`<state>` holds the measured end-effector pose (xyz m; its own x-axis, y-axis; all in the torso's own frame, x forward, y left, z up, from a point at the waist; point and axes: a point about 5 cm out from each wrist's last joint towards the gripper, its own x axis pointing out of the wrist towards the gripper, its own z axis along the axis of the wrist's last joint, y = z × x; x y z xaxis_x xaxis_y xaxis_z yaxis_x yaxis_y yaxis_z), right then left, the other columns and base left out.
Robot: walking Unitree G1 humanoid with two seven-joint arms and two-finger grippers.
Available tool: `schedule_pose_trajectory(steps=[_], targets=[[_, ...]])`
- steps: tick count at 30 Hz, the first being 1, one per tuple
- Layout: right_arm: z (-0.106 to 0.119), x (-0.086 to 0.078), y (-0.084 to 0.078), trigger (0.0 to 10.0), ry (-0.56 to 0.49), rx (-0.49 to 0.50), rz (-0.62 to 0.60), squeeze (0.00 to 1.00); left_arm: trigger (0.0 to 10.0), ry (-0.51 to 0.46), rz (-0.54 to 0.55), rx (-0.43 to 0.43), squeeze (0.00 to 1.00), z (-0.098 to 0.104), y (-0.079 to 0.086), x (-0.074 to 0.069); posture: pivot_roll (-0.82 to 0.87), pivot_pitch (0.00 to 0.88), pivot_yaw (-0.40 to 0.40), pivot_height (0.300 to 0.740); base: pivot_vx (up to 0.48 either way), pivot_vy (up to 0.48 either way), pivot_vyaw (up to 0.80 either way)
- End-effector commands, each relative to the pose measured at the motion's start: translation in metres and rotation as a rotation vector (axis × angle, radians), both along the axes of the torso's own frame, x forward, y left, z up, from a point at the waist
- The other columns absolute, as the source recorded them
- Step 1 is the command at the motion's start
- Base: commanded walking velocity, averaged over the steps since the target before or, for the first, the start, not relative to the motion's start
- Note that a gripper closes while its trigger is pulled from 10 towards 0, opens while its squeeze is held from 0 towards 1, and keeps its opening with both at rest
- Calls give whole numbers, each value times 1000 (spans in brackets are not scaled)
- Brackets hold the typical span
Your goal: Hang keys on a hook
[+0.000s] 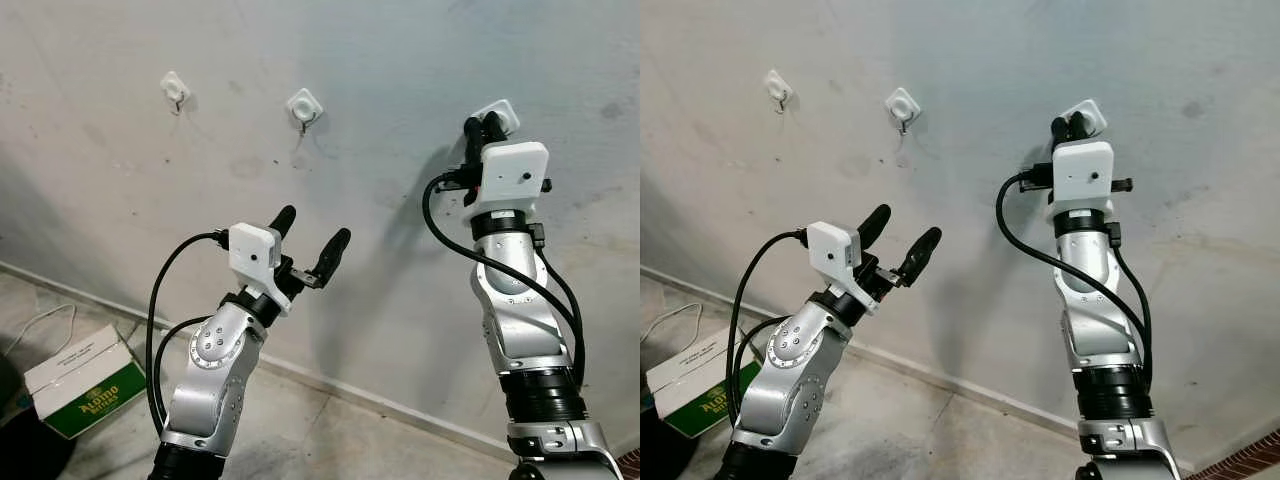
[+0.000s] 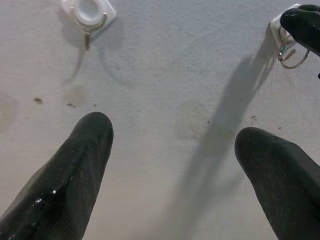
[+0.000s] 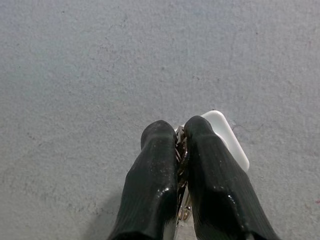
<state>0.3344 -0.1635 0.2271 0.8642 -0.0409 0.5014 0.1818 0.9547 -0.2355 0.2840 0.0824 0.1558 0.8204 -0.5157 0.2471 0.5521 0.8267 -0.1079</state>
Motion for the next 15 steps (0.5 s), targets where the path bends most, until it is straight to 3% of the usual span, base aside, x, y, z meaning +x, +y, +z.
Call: schedule_pose_trajectory(steps=[1, 10, 15], targets=[[-2, -5, -33, 10000, 9, 48, -163, 0, 10000, -8, 17, 8, 0, 1, 4, 2, -44, 0, 108, 740, 0, 0, 0], [-21, -10, -40, 10000, 82, 111, -199, 0, 10000, -12, 13, 9, 0, 1, 3, 3, -47, 0, 110, 740, 0, 0, 0], [-7, -9, -27, 10000, 39, 38, -141, 0, 10000, -5, 9, 31, 0, -1, 1, 2, -47, 0, 108, 740, 0, 0, 0]])
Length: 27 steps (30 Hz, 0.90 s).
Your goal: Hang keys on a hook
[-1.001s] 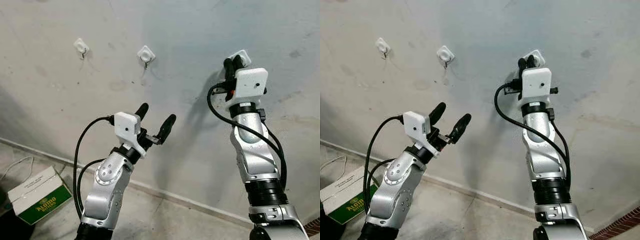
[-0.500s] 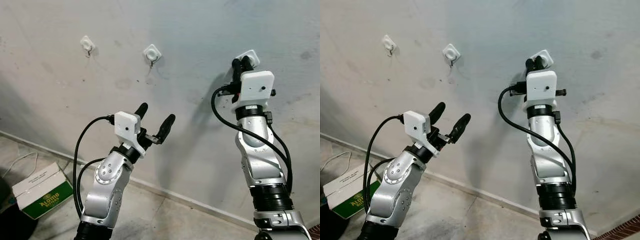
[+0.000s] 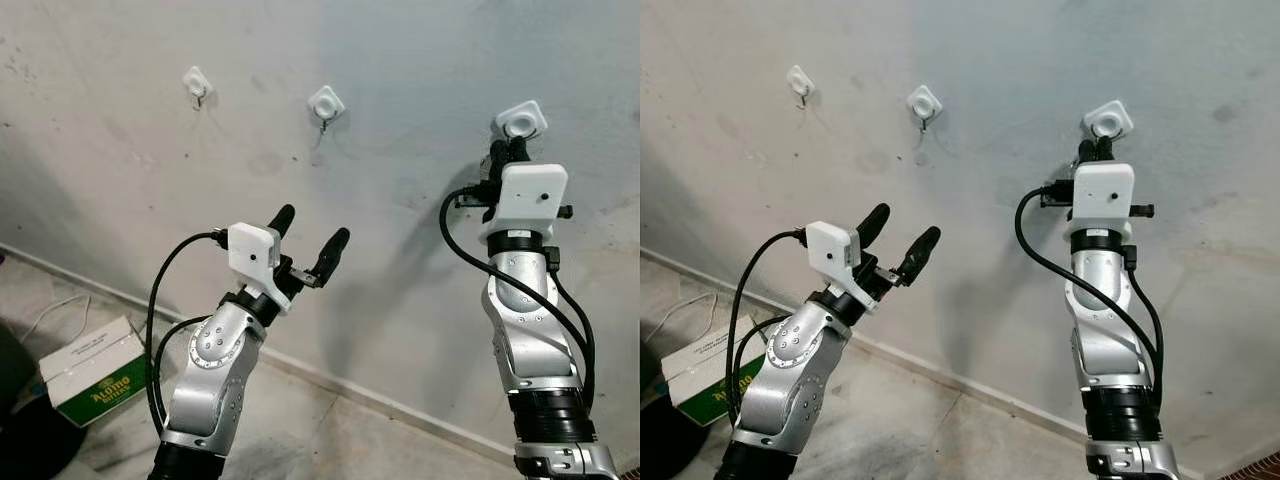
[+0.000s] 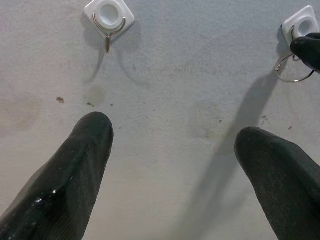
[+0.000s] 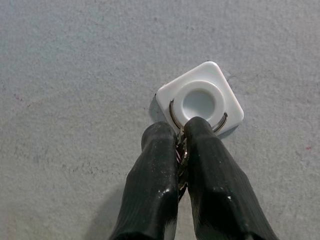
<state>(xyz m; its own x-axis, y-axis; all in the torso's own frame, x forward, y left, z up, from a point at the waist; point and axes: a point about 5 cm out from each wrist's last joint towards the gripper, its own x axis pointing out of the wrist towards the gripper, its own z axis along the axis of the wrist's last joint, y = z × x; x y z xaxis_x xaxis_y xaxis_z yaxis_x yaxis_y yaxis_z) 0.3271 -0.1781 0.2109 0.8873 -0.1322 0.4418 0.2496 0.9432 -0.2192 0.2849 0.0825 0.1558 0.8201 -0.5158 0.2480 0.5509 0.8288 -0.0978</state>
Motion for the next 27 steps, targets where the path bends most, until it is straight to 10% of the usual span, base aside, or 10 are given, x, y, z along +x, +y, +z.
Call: schedule_pose_trajectory(steps=[1, 27], targets=[[12, -2, -11, 10000, -35, -4, -52, 0, 10000, -2, 2, 28, 0, -1, 1, 1, -48, 0, 108, 740, 0, 0, 0], [36, 0, -47, 10000, -54, 242, -145, 0, 10000, 20, 13, 22, 0, -4, 2, 2, -54, 0, 117, 740, 0, 0, 0]])
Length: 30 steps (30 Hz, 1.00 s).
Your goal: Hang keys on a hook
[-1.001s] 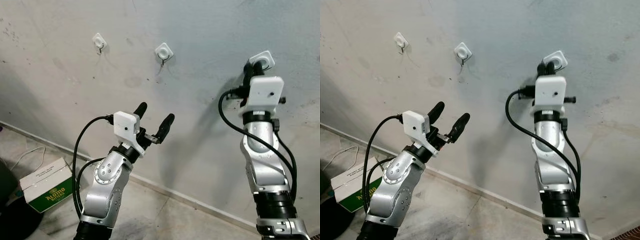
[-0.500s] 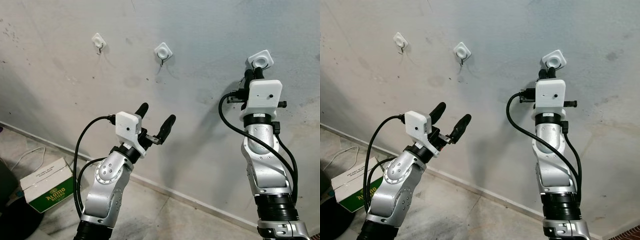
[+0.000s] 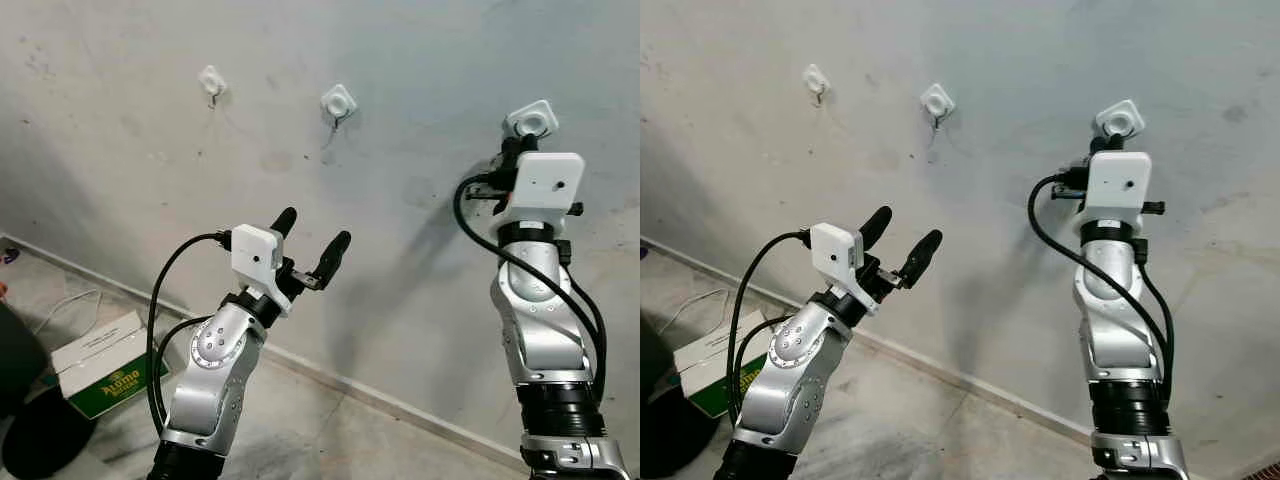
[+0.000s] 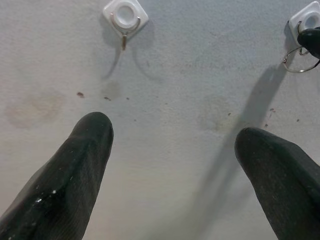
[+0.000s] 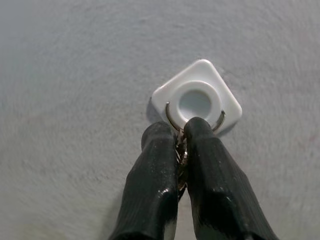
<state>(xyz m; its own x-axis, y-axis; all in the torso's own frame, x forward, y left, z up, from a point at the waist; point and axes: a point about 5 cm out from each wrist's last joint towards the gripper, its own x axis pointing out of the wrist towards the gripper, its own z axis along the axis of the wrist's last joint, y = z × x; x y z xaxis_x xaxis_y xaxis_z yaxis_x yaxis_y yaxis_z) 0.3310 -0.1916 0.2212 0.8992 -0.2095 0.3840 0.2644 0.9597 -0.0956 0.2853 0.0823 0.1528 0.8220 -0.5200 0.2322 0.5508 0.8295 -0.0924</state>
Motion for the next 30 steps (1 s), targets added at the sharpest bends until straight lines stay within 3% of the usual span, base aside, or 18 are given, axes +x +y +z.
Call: schedule_pose_trajectory(steps=[1, 3, 5, 11, 15, 17, 21, 30], targets=[[26, -3, -33, 10000, -83, 130, -123, 0, 10000, 10, 14, 8, 0, -1, 2, 2, -54, 0, 117, 740, 0, 0, 0], [25, -1, -33, 10000, -67, 220, -101, 0, 10000, 13, 15, 7, 0, -2, 3, 2, -56, 0, 117, 740, 0, 0, 0], [24, -1, -32, 10000, -61, 245, -95, 0, 10000, 13, 15, 6, 0, -2, 2, 2, -56, 0, 115, 740, 0, 0, 0], [25, 0, -33, 10000, -65, 243, -89, 0, 10000, 17, 15, 6, 0, -2, 2, 2, -57, 0, 115, 740, 0, 0, 0], [34, 0, -31, 10000, -84, 169, -70, 0, 10000, 17, 12, -1, 0, 0, 1, 2, -56, 0, 113, 740, 0, 0, 0], [43, -1, -27, 10000, -117, 61, -55, 0, 10000, 14, 5, -1, 0, 1, -1, 2, -56, 0, 112, 740, 0, 0, 0], [54, -2, -19, 10000, -165, -43, -35, 0, 10000, 23, 14, 4, 0, 2, -2, 3, -56, 0, 112, 740, 0, 0, 0], [64, -5, -14, 10000, -208, -136, -53, 0, 10000, 45, 31, 12, 0, -1, 0, 4, -57, 0, 114, 740, 0, 0, 0]])
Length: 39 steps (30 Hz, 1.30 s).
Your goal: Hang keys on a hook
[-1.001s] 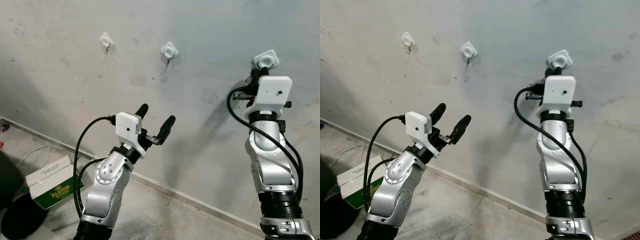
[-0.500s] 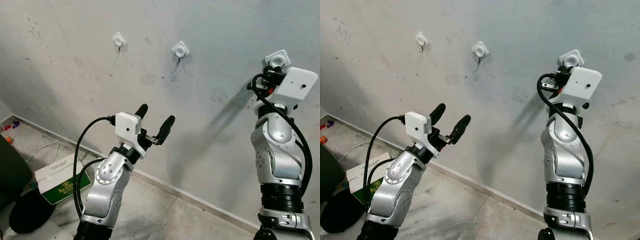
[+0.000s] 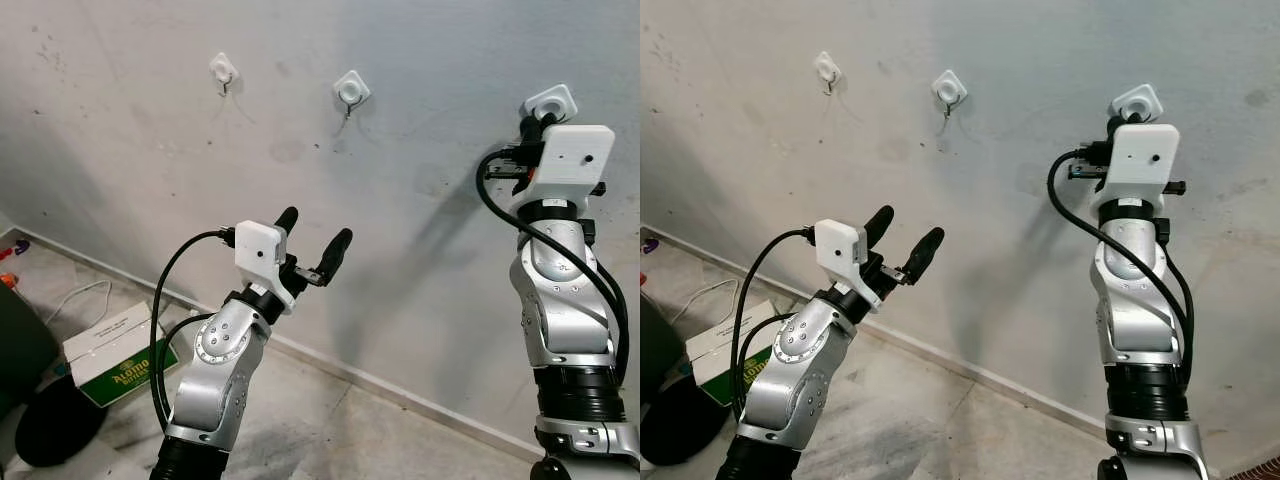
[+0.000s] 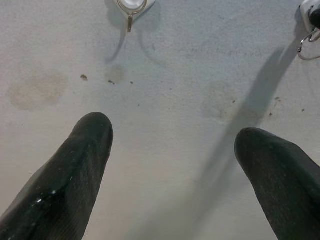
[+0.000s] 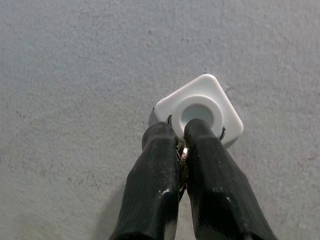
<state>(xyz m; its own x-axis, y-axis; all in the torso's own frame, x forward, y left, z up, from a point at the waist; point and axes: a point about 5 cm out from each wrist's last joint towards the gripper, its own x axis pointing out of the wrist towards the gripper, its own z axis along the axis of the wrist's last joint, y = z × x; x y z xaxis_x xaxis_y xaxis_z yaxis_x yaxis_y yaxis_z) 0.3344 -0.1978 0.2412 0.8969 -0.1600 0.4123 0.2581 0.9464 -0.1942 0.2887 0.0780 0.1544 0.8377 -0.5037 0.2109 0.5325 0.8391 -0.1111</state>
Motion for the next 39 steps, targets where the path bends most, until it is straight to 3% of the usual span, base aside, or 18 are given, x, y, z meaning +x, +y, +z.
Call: schedule_pose_trajectory(steps=[1, 15, 25, 32, 35, 39], targets=[[44, -9, -11, 10000, -205, -24, -75, 0, 10000, 18, 12, 15, 0, -3, 4, 1, -57, 0, 114, 740, 0, 0, 0], [47, -11, -23, 10000, -213, -45, -139, 0, 10000, 21, 20, 18, 0, -3, 4, 2, -58, 0, 117, 740, 0, 0, 0], [60, -12, -43, 10000, -257, -28, -238, 0, 10000, 26, 31, 22, 0, -4, 5, 2, -58, 0, 116, 740, 0, 0, 0], [49, -12, -63, 10000, -205, 41, -322, 0, 10000, 28, 31, 24, 0, -5, 5, 2, -57, 0, 118, 740, 0, 0, 0], [43, -11, -64, 10000, -180, 52, -319, 0, 10000, 28, 7, 15, 0, -5, 4, 1, -57, 0, 119, 740, 0, 0, 0], [37, -8, -58, 10000, -157, 44, -297, 0, 10000, 24, -141, -4, 0, 0, -10, -7, -57, 0, 116, 740, 0, 0, 0]])
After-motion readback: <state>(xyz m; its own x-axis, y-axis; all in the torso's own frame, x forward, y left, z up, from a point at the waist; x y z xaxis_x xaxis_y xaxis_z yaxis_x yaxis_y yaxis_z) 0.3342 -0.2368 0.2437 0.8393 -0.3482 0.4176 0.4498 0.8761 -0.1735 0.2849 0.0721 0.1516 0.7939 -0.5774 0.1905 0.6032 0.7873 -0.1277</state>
